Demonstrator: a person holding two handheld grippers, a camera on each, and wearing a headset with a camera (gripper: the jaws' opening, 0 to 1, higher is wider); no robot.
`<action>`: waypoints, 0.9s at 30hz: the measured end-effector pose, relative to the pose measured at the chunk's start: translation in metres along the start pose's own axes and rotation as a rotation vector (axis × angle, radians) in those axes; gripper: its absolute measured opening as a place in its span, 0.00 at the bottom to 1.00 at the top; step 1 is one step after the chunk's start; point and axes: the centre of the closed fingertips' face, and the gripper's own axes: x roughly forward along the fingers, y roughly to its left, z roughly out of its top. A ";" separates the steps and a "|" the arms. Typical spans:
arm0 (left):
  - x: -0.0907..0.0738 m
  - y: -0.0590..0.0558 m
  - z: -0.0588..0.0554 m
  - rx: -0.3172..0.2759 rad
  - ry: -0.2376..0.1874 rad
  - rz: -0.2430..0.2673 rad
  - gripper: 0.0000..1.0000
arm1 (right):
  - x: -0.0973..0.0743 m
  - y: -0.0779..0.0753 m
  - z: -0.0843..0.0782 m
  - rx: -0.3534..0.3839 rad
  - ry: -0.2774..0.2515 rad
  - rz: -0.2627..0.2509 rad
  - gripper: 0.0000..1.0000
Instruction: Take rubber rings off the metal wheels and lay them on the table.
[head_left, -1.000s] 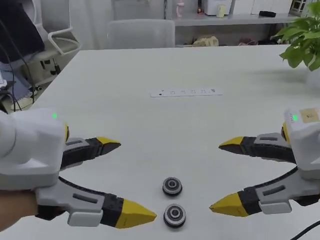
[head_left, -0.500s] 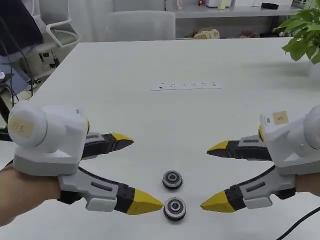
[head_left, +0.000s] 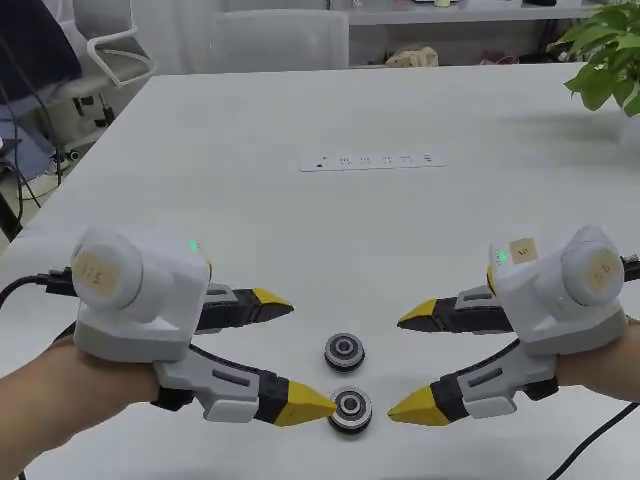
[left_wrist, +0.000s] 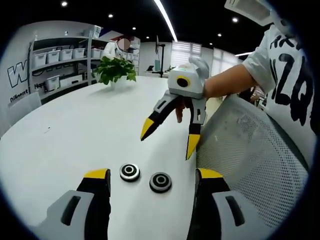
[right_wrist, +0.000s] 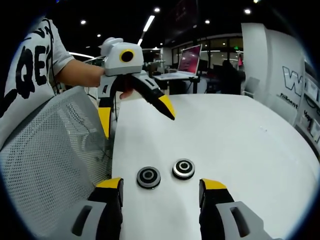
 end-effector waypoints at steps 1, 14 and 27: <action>0.002 0.001 -0.002 -0.003 0.002 -0.004 0.63 | 0.001 -0.001 -0.001 0.001 0.003 0.001 0.59; 0.027 -0.005 -0.020 -0.031 0.034 -0.062 0.45 | 0.013 -0.003 -0.012 0.023 0.015 0.015 0.52; 0.046 -0.016 -0.030 -0.037 0.079 -0.128 0.26 | 0.016 0.000 -0.019 0.021 0.030 0.025 0.52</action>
